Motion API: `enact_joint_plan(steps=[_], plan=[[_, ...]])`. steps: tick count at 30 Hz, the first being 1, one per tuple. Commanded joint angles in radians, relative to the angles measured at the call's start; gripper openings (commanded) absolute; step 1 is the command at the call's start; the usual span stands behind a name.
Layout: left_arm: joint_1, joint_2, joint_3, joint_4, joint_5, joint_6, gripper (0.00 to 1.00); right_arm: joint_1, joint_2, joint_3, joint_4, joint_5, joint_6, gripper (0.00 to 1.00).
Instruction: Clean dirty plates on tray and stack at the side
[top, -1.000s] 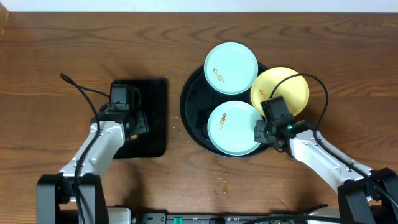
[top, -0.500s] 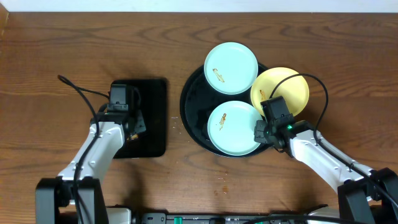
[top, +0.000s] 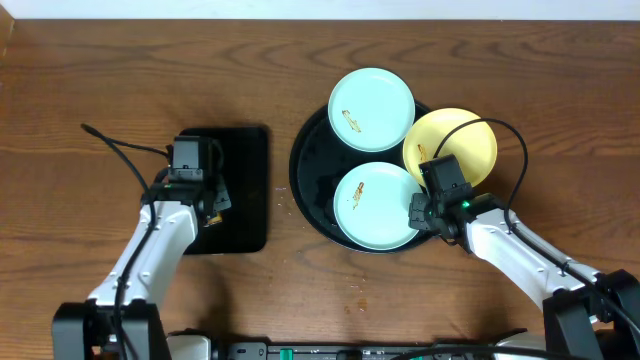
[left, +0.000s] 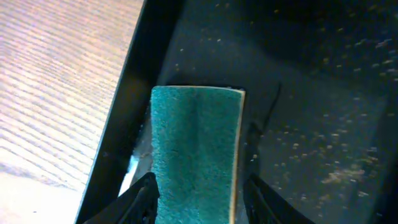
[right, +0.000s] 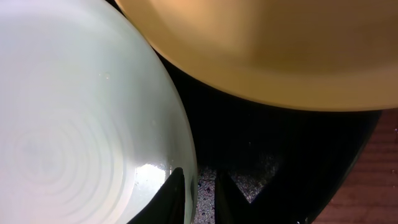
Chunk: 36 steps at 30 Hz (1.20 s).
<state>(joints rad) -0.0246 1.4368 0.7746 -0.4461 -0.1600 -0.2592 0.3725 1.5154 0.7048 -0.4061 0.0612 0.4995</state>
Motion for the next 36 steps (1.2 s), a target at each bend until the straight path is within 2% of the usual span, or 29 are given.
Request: enact_joint_plan(steps=[1, 11, 19, 23, 24, 31, 34, 35, 36], plan=[[0.0, 0.038, 0.005, -0.005, -0.036, -0.01, 0.45, 0.008, 0.006, -0.008, 0.002, 0.017, -0.008, 0.15], [0.002, 0.078, 0.005, 0.011, -0.036, -0.02, 0.44, 0.008, 0.006, -0.008, 0.002, 0.017, -0.008, 0.15], [0.002, 0.026, 0.015, 0.011, -0.031, -0.07, 0.28, 0.008, 0.006, -0.008, -0.002, 0.017, -0.008, 0.15], [0.002, -0.018, 0.015, -0.002, -0.032, -0.088, 0.09, 0.008, 0.006, -0.008, -0.002, 0.017, -0.008, 0.15], [0.002, -0.029, 0.015, -0.003, -0.031, -0.088, 0.08, 0.008, 0.006, -0.008, -0.002, 0.017, -0.008, 0.15], [0.002, -0.064, 0.015, -0.011, -0.036, -0.154, 0.07, 0.008, 0.006, -0.008, -0.001, 0.017, -0.008, 0.15], [0.002, -0.064, 0.015, -0.028, -0.035, -0.247, 0.08, 0.008, 0.006, -0.008, -0.002, 0.017, -0.008, 0.15], [0.002, -0.064, 0.015, -0.032, -0.035, -0.284, 0.14, 0.008, 0.006, -0.008, -0.002, 0.017, -0.008, 0.15], [0.002, -0.064, 0.015, -0.032, -0.032, -0.301, 0.38, 0.008, 0.006, -0.008, -0.002, 0.017, -0.008, 0.15]])
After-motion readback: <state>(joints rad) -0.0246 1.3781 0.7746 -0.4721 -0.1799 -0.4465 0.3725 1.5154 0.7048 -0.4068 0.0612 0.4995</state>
